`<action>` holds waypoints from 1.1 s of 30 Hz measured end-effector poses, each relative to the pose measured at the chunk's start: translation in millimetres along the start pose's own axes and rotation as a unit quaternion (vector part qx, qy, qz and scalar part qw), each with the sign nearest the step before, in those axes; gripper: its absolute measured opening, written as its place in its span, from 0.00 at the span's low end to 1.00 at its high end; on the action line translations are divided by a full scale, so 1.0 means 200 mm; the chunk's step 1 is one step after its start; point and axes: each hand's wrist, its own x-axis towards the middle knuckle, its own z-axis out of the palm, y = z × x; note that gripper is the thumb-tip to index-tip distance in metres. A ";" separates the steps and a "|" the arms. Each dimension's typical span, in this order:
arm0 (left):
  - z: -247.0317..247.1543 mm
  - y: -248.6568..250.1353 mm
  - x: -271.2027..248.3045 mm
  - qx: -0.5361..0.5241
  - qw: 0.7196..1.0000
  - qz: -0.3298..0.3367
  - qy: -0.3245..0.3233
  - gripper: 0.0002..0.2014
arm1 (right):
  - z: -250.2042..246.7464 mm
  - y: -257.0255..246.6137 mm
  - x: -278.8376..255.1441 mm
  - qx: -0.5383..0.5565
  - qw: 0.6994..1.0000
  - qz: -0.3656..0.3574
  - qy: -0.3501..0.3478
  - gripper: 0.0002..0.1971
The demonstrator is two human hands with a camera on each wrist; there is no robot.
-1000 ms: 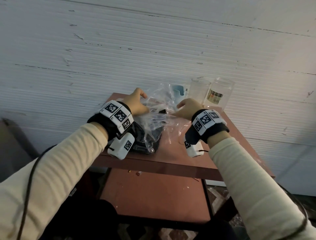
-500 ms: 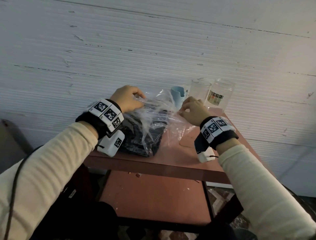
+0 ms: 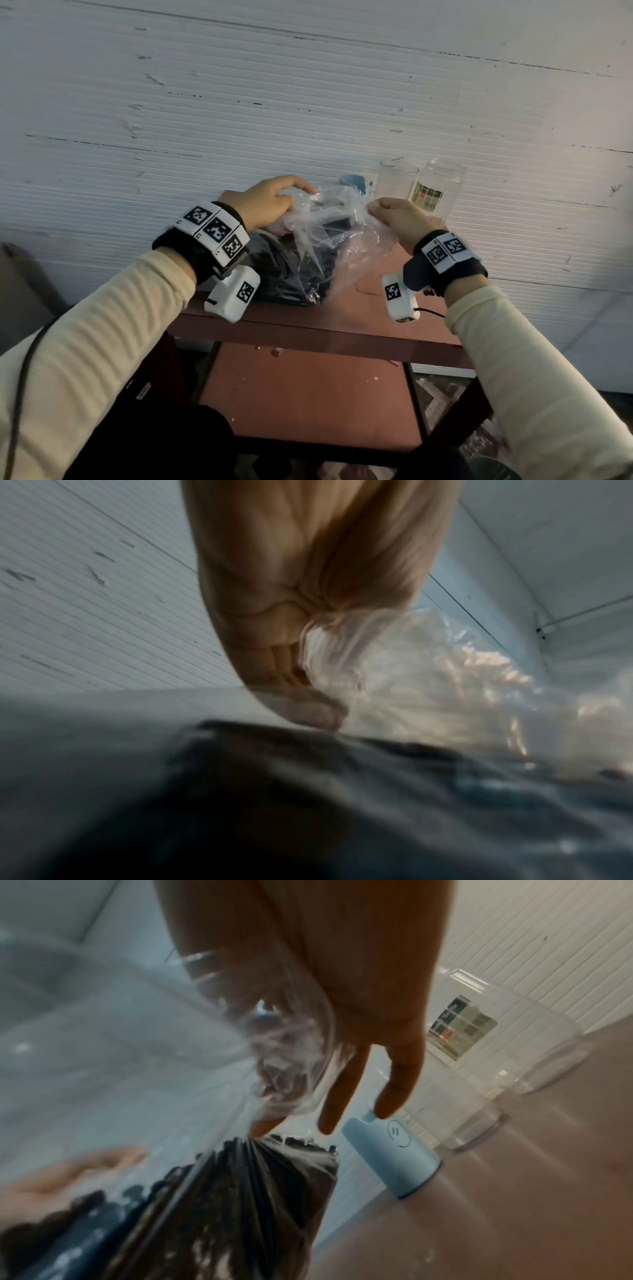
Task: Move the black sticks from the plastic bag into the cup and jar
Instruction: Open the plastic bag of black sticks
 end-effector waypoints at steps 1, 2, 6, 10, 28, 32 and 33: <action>0.00 0.02 0.00 -0.009 1.000 -0.008 0.012 0.14 | -0.01 -0.02 -0.01 0.042 0.999 -0.005 0.003 0.12; 0.00 0.04 0.00 -0.016 1.000 -0.017 0.020 0.11 | -0.02 -0.05 -0.02 0.079 0.997 -0.010 0.006 0.11; 0.01 0.12 0.00 0.013 0.999 -0.035 0.038 0.21 | 0.00 -0.15 -0.03 0.130 0.990 -0.047 0.022 0.11; 0.00 0.19 0.02 -0.006 0.998 -0.036 0.056 0.19 | 0.02 -0.27 -0.04 0.143 0.985 -0.091 0.032 0.11; 0.02 0.22 -0.12 -0.309 0.905 0.157 0.247 0.23 | 0.11 -0.63 -0.05 0.312 0.915 -0.255 -0.011 0.13; -0.02 0.13 -0.15 -0.290 0.925 0.125 0.211 0.14 | 0.10 -0.49 -0.06 0.344 0.919 -0.190 -0.022 0.14; -0.04 0.10 -0.15 -0.288 0.930 0.117 0.195 0.12 | 0.10 -0.44 -0.06 0.343 0.925 -0.163 -0.019 0.13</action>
